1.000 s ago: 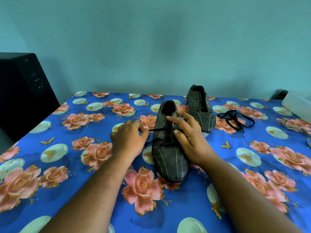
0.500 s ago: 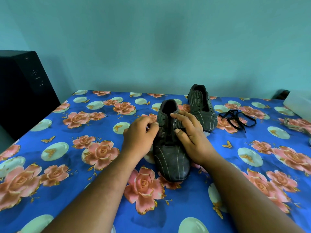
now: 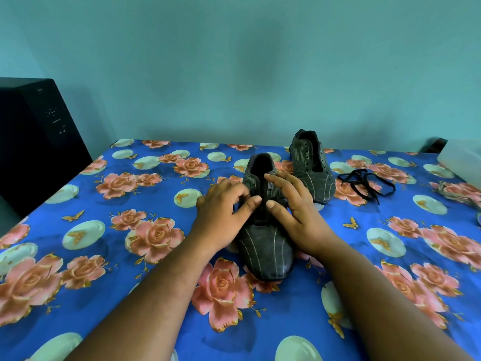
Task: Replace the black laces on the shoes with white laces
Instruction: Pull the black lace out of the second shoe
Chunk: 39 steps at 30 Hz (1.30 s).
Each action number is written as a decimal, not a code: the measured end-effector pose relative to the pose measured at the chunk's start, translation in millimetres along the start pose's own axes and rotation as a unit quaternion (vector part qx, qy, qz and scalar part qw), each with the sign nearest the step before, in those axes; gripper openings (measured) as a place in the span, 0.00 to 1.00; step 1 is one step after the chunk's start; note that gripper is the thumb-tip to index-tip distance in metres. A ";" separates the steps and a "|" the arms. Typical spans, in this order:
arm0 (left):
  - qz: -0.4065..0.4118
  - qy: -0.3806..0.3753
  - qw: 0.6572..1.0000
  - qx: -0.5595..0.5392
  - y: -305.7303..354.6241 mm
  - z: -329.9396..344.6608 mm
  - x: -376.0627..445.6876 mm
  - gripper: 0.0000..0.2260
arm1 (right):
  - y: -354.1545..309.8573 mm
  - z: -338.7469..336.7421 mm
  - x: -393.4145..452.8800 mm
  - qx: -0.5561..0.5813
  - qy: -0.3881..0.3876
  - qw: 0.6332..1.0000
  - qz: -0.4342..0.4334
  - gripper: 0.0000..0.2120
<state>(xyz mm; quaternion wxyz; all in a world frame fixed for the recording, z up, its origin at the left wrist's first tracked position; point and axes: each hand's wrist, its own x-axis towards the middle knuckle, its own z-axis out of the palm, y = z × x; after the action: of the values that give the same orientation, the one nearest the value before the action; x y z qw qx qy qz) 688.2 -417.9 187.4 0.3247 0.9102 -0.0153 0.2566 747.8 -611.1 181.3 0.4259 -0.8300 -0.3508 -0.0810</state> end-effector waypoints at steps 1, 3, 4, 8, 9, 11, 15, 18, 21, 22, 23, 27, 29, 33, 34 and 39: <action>-0.002 -0.002 1.000 -0.016 0.0 0.0 -0.3 0.15 | 2.0 -0.7 -0.4 0.002 -0.014 1.000 0.002 0.32; -0.020 -0.008 0.999 -0.047 -0.5 -0.6 1.2 0.15 | 6.1 -2.6 -1.3 0.011 -0.040 0.999 0.002 0.41; -0.037 -0.010 0.997 -0.068 -0.7 -0.7 3.0 0.15 | 8.0 -3.6 -1.6 0.021 -0.050 0.998 0.005 0.45; -0.130 -0.006 0.975 -0.179 5.2 -0.6 4.2 0.16 | 12.6 -5.7 -1.6 0.064 -0.074 0.995 0.037 0.53; -0.160 -0.005 0.967 -0.200 8.6 -1.7 3.1 0.16 | 13.5 -5.4 -1.7 0.063 -0.074 0.994 0.039 0.53; -0.235 0.020 0.940 -0.247 12.2 -7.9 2.5 0.16 | 14.9 -4.9 -2.4 0.057 -0.073 0.995 0.038 0.52; -0.337 0.034 0.866 -0.366 1.0 -26.7 8.6 0.11 | 16.0 -6.3 -3.1 0.064 -0.076 0.994 0.039 0.50; -0.308 0.005 0.922 -0.235 -13.5 -31.9 9.5 0.10 | 13.9 -10.4 -1.4 0.015 -0.044 0.999 0.017 0.48; -0.221 -0.058 0.974 -0.010 -18.2 -33.9 6.7 0.22 | 15.2 -16.7 0.1 -0.005 -0.035 0.999 0.018 0.44; -0.197 -0.081 0.977 -0.002 -15.2 -37.3 6.0 0.29 | 16.0 -18.1 0.1 -0.005 -0.046 0.999 0.025 0.42; -0.179 -0.117 0.976 -0.041 -12.5 -39.9 5.9 0.33 | 16.6 -19.0 -0.1 -0.003 -0.057 0.998 0.035 0.40; -0.132 -0.330 0.909 -0.215 -12.0 -36.6 0.4 0.44 | 16.4 -17.3 1.8 -0.016 -0.072 0.996 0.059 0.40; -0.107 -0.358 0.901 -0.219 -15.8 -32.3 -0.6 0.50 | 15.1 -16.5 4.6 -0.033 -0.069 0.995 0.067 0.41; -0.086 -0.284 0.935 -0.196 -16.1 -24.3 2.4 0.50 | 13.5 -15.2 14.0 -0.059 -0.045 0.993 0.092 0.41; -0.085 -0.270 0.943 -0.177 -16.3 -22.6 2.4 0.51 | 12.2 -14.5 15.0 -0.067 -0.022 0.993 0.096 0.39; -0.085 -0.254 0.953 -0.142 -10.2 -21.2 -0.4 0.51 | 0.7 -16.2 9.8 -0.116 0.094 0.989 0.008 0.21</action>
<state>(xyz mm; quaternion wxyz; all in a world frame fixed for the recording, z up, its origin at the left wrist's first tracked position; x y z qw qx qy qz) 680.1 -397.2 195.3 0.4569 0.8876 -0.0564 -0.0162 758.2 -618.7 195.2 0.3582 -0.8653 -0.2909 -0.1959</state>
